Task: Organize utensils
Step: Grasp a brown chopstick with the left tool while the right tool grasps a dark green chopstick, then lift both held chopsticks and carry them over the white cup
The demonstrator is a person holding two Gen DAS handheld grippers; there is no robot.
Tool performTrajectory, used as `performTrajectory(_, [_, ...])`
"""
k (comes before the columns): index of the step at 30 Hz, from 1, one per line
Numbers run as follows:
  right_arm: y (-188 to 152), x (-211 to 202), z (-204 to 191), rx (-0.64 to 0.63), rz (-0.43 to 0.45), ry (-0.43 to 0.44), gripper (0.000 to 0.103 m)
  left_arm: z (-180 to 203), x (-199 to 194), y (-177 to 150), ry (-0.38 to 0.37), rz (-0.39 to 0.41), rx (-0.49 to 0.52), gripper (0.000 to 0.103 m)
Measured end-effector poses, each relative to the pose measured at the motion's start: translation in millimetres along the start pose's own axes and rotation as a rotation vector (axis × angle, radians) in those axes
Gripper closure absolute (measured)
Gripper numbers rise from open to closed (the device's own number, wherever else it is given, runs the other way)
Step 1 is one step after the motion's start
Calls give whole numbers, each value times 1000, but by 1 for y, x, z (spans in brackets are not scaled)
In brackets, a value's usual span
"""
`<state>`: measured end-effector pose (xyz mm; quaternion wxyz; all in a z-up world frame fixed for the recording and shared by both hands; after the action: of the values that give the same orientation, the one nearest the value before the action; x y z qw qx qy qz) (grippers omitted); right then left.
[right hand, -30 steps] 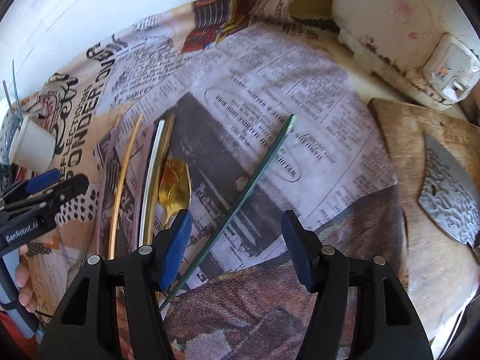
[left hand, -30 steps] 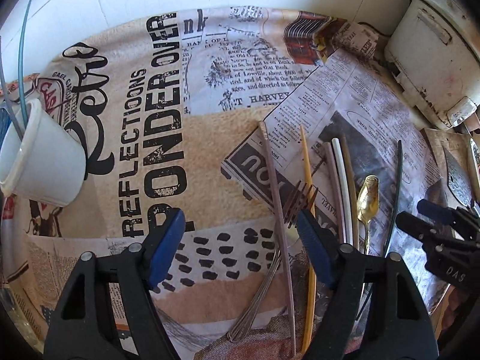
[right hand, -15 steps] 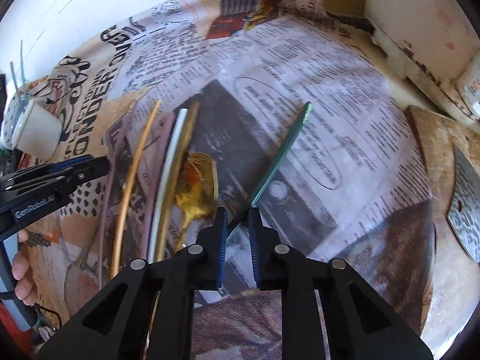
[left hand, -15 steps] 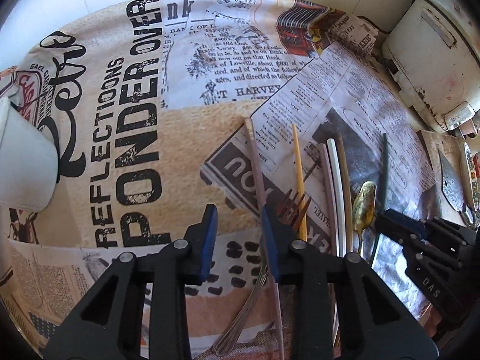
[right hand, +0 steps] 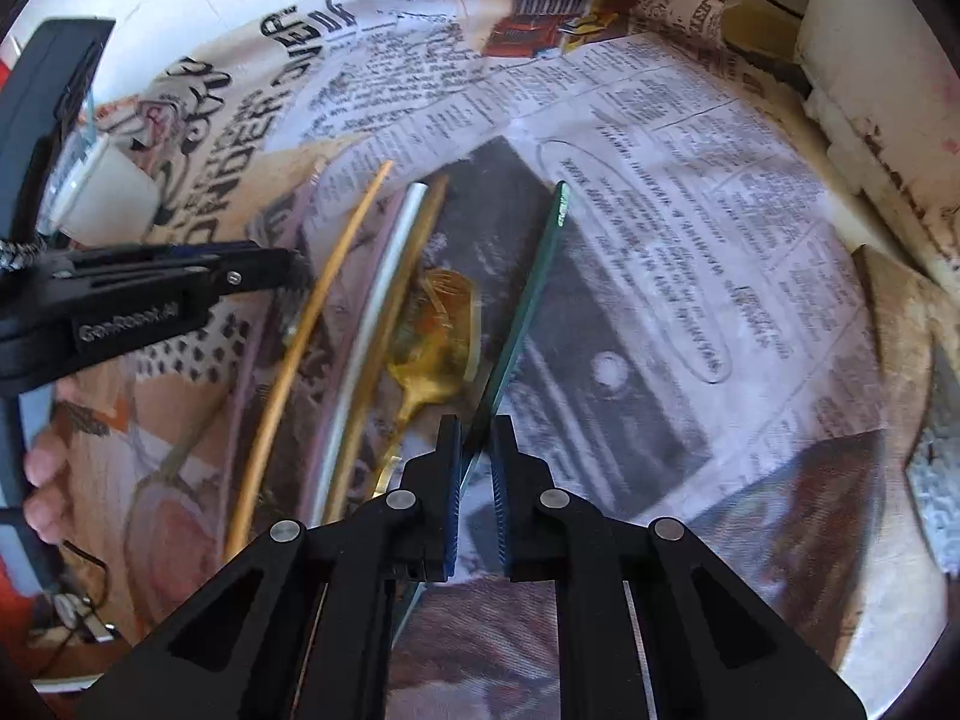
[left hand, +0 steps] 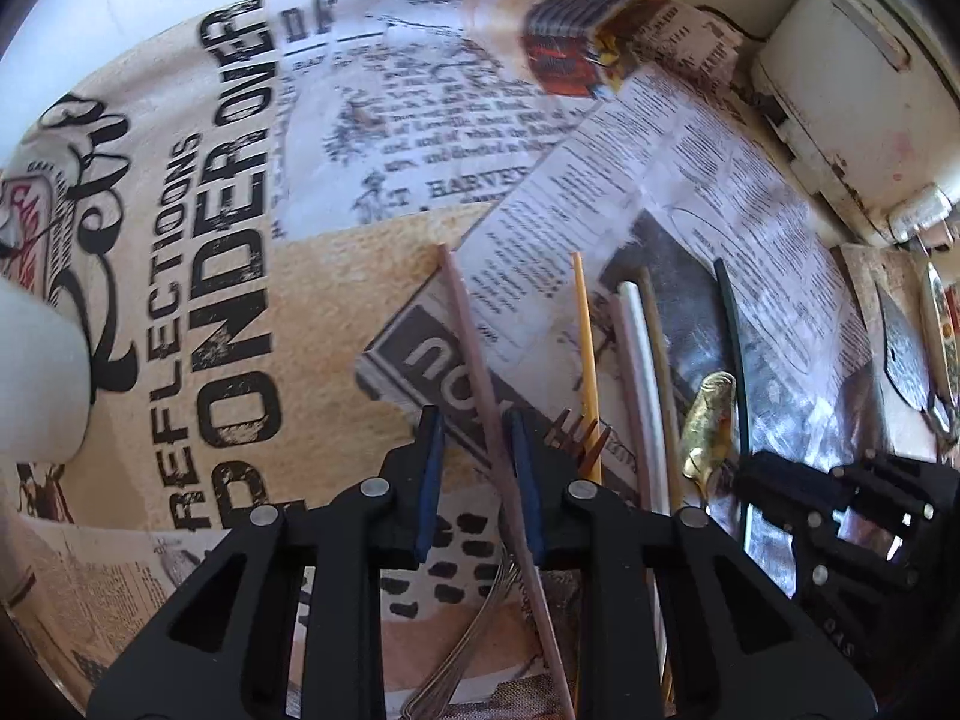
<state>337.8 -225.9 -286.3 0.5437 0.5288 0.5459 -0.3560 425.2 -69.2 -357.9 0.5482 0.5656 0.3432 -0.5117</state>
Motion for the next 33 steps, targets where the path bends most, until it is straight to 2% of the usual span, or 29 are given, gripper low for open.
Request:
performTrajectory(7, [11,6,-2,40,-10,7,93,11,4,7,9,-48,102,81])
performTrajectory(10, [16,10,-5,50,13,18,91,14,6,9,20,-51,119,86])
performTrajectory(11, [18,11,-7,47,16,18,91,16,8,11,23,-50,119,93])
performTrajectory(16, [24,12,-11,33,18,27,94,16,10,14,4,-52,116,98])
performTrajectory(20, [23,9,-5,57,5,52,97,4,7,16,-33,-58,60,99])
performTrajectory(25, [14,-4,-2,70,24,62,97,-14,-8,1,-57,-26,15,99])
performTrajectory(33, [15,-21,-13,72,72,98,97,-18,-53,-17,-47,72,-7,99])
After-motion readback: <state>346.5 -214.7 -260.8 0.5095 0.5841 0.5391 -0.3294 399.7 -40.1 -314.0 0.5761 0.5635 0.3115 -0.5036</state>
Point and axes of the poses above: each gripper's, at about its wrist camera, not at the fingertips, and x roughly the way its jaws point, z to its right, y to its top, the point moved 2 cm from there along x, roughly the way its jaws point, and after that the axes turned 4 degrees about x, right-handed, at the moved point
